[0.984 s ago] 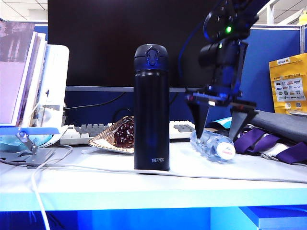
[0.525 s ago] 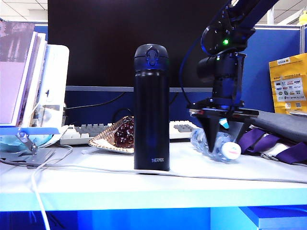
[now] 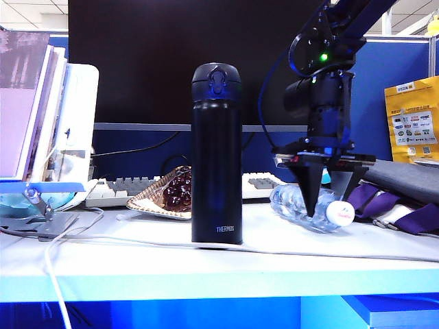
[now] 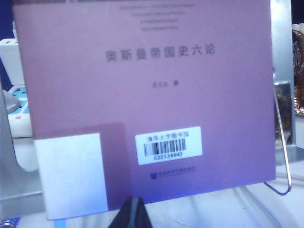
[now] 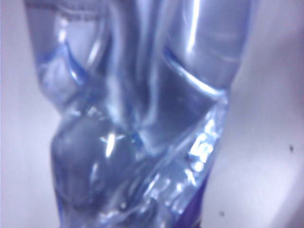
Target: Pick up the mineral water bottle and place it vertically to the right of the black thermos cup.
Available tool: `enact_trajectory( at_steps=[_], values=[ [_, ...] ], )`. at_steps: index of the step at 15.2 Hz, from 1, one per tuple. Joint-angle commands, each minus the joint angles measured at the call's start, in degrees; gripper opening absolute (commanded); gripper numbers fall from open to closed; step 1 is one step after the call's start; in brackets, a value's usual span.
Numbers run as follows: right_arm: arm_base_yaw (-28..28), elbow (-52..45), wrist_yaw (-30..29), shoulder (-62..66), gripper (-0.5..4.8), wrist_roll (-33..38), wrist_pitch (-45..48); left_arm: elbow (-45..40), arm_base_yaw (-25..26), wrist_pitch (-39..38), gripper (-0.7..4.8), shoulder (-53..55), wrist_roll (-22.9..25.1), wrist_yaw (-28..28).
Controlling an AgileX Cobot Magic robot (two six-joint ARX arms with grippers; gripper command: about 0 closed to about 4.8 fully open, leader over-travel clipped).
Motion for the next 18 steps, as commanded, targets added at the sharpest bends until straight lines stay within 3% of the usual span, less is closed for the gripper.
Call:
enact_trajectory(
  at_steps=[1,6,18],
  values=[
    [0.07,0.28,0.28,-4.33,1.44,-1.09,-0.04,-0.02,0.13,-0.7,-0.05,-0.17,0.04,-0.15],
    [0.07,0.28,3.65,-13.62,1.44,-2.1,-2.97,-0.02,0.13,-0.7,-0.05,-0.17,0.04,-0.15],
    [0.07,0.31,3.15,-37.4,1.48,-1.11,-4.83,-0.02,0.13,-0.7,-0.05,-0.17,0.04,-0.15]
  ],
)
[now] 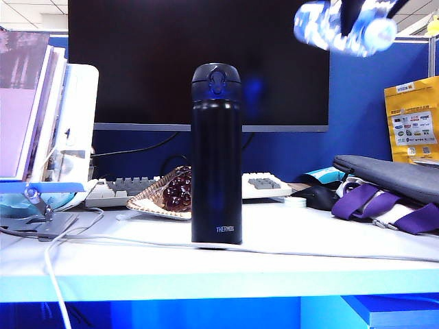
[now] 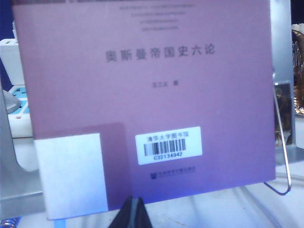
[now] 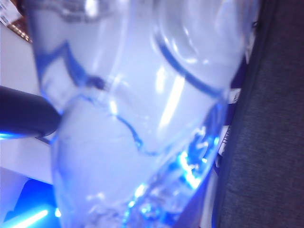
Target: Pick up the mineral water bottle and place it vertically to the right of the black thermos cup.
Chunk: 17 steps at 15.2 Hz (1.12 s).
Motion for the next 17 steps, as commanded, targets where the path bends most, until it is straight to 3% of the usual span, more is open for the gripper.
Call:
enact_trajectory(
  at_steps=[1,3,5,7,8,12,14,17],
  values=[
    [0.04,0.55,-1.38,-2.56,1.48,1.46,1.03,-0.02,0.13,-0.66,-0.05,-0.2,0.02,-0.2],
    [0.04,0.55,-4.74,-2.95,1.48,2.54,-1.29,-0.02,0.09,1.55,-0.06,-0.2,-0.46,0.2],
    [0.04,0.55,-7.04,-3.54,1.48,2.6,-2.1,0.09,0.09,16.31,-0.05,-0.2,-8.5,1.42],
    [0.04,0.96,-8.17,-4.24,1.48,2.62,-2.12,2.1,0.09,26.1,-0.05,-0.17,-10.38,5.84],
    [0.04,1.07,-8.2,-4.94,1.48,2.62,-2.12,6.84,0.09,23.67,-0.05,1.11,-10.75,10.36],
    [0.04,1.16,-8.72,-5.9,1.48,2.64,-2.1,22.82,0.07,28.2,-0.05,15.82,-9.86,13.31],
    [0.04,1.18,-11.28,-5.97,1.48,2.62,-2.1,37.94,-0.02,29.68,-0.05,32.2,-9.88,24.5],
    [0.04,1.18,-13.42,-6.01,1.48,2.62,-1.84,62.29,-2.23,28.87,-0.05,55.49,-11.67,48.39]
  ],
)
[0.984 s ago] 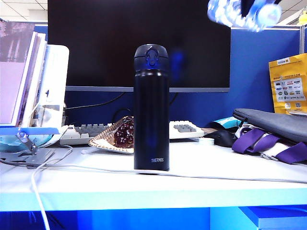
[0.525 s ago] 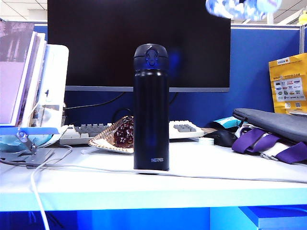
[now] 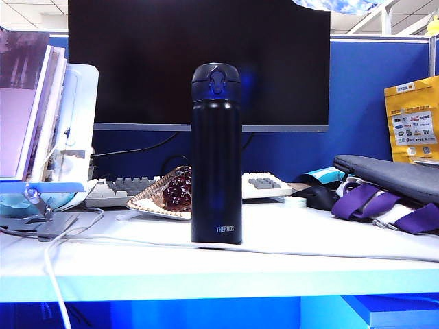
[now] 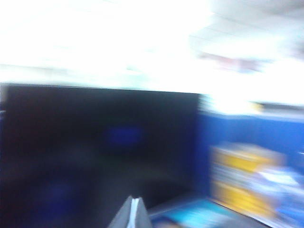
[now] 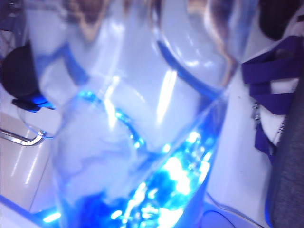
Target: Pick up the mineral water bottle and place it vertically to the right of the black thermos cup.
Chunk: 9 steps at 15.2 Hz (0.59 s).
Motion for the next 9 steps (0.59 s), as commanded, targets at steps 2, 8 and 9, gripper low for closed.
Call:
enact_trajectory(
  at_steps=[2,8,9],
  values=[
    [0.0,0.81,-4.7,-0.79,1.48,0.0,3.17,26.43,-6.38,-6.1,-0.05,24.02,-1.99,26.84],
    [0.0,0.81,-15.39,-0.72,1.48,0.04,4.39,29.27,-11.98,-14.6,0.28,32.04,18.49,22.69],
    [0.0,0.81,-16.48,-0.68,1.48,0.07,4.63,29.29,-11.98,-16.59,0.3,32.0,27.63,18.45]
  ],
)
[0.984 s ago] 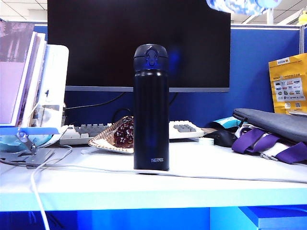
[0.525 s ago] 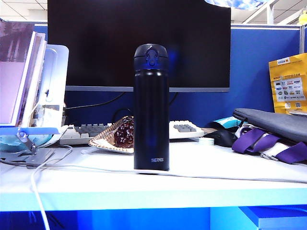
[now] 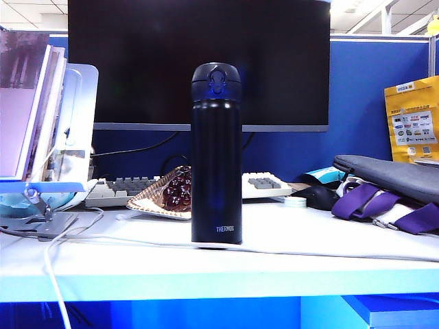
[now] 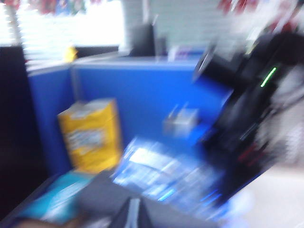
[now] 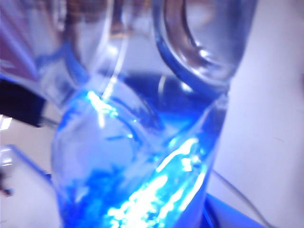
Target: Pick up the mineral water bottle and place it vertically to the right of the black thermos cup.
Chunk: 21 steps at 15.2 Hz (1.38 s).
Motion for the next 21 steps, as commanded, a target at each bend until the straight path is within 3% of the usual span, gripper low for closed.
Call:
enact_trajectory(
  at_steps=[1,2,3,5,7,12,13,15,18,19,20,21],
  values=[
    [0.02,0.72,-5.29,-0.66,1.48,0.22,3.85,0.39,-0.35,-5.2,0.71,-0.31,31.45,-15.76],
    [0.02,0.72,-6.19,-0.68,1.48,0.28,3.72,0.39,-1.2,-4.2,0.91,-0.31,38.18,-21.2],
    [0.02,0.72,-7.23,-0.66,1.48,0.46,3.74,0.39,-1.4,-2.71,0.91,-0.26,41.03,-23.21],
    [0.04,0.7,-11.54,-0.44,1.48,1.2,4.98,0.39,-1.42,1.03,0.92,-0.28,46.14,-23.47],
    [0.04,0.66,-17.27,-0.35,1.48,2.03,6.82,0.39,-1.81,2.86,0.95,-0.28,49.64,-22.8],
    [0.07,0.66,-34.67,-0.33,1.48,12.13,20.39,0.39,-1.81,13.49,0.95,-0.7,46.75,-15.85],
    [0.07,0.68,-35.76,-0.33,1.48,13.77,22.29,0.39,-1.81,16.72,1.28,-0.7,50.34,-15.15],
    [0.07,0.66,-36.28,-0.33,1.48,15.06,23.37,0.39,-1.81,19.47,1.33,-0.68,59.3,-15.93],
    [2.1,0.66,-39.32,-0.31,1.48,19.17,29.03,0.35,-1.81,18.95,1.38,0.66,64.32,-19.54],
    [3.13,0.66,-39.56,-0.33,1.48,21.27,31.67,0.35,-1.81,17.77,1.76,1.01,65.11,-19.58],
    [4.74,0.66,-39.65,-0.28,1.48,23.96,35.43,0.35,-1.84,16.85,2.81,1.46,65.09,-18.75],
    [8.11,0.66,-39.74,0.37,1.48,25.7,38.38,0.35,-3.61,15.47,4.22,1.95,65.13,-18.18]
  ],
)
